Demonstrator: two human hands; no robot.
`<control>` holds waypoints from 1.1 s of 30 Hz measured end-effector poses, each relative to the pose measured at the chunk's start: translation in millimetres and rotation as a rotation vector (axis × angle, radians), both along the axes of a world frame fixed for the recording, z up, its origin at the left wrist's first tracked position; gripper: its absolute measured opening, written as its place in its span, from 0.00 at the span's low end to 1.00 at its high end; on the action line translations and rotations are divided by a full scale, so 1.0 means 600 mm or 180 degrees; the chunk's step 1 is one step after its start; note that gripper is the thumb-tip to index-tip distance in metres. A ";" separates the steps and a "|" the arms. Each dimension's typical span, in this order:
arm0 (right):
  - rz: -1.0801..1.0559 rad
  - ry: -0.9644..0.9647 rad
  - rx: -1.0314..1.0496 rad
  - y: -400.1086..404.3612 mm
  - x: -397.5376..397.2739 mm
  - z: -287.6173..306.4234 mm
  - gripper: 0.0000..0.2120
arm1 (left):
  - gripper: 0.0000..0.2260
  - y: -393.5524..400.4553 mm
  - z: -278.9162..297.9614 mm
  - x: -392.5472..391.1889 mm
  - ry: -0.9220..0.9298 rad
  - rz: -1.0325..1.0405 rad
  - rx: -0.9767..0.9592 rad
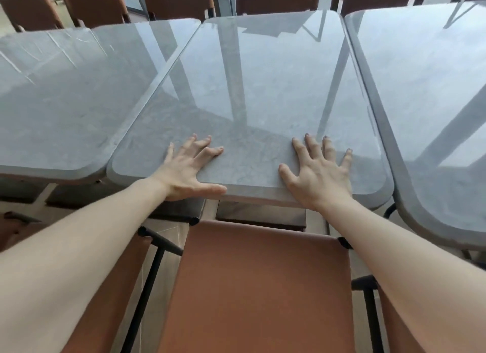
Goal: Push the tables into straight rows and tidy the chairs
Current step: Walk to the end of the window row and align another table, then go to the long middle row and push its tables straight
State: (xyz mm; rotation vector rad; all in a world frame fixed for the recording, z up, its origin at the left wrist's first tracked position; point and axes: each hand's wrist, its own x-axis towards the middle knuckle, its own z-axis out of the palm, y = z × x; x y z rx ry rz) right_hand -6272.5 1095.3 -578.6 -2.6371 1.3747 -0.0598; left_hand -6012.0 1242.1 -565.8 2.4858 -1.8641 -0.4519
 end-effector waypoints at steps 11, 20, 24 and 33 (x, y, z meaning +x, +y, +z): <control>-0.0022 0.0500 0.1263 0.026 -0.001 0.089 0.41 | 0.36 -0.028 0.158 -0.187 0.2059 0.1811 0.0183; -0.1399 -0.3046 0.3074 0.313 -0.217 0.295 0.10 | 0.10 0.135 0.414 -0.311 0.3395 0.1177 -0.1454; -0.1490 -0.3685 0.3001 0.432 -0.283 0.402 0.13 | 0.05 0.235 0.510 -0.365 0.3437 0.0667 -0.1819; -0.1012 -0.4106 0.1968 0.550 -0.310 0.598 0.21 | 0.10 0.378 0.601 -0.444 0.3589 0.0154 -0.2363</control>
